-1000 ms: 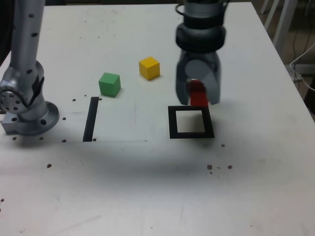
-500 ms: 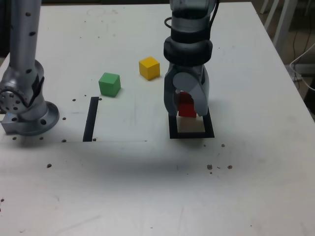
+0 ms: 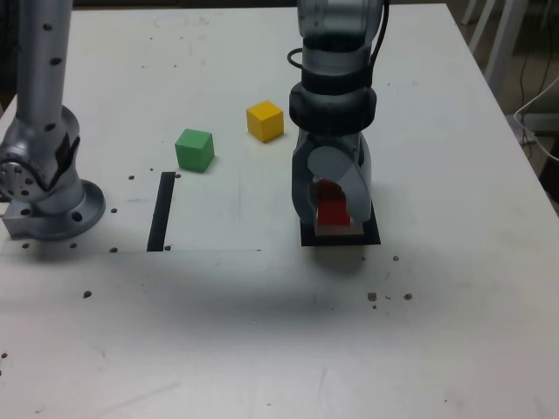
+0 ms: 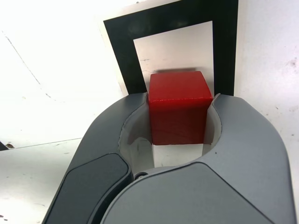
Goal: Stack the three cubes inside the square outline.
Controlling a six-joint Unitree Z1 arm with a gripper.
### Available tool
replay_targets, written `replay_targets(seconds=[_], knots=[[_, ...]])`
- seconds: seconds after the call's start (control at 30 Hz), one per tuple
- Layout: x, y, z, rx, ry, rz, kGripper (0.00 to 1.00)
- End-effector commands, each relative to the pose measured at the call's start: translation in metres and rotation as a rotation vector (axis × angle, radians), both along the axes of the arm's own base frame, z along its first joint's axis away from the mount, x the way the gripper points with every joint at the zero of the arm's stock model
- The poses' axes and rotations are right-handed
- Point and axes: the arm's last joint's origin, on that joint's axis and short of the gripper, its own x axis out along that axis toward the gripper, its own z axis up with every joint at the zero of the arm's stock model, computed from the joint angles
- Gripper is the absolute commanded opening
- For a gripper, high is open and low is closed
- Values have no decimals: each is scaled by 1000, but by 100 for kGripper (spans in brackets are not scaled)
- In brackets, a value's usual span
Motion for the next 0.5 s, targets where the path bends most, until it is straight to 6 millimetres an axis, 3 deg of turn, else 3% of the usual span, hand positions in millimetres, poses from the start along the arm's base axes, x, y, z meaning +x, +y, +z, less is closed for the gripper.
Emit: replay_targets(seconds=[0.0, 0.47], knots=[[1, 0, -5, 2, 1, 8, 25], [4, 3, -14, 19, -8, 18, 27]])
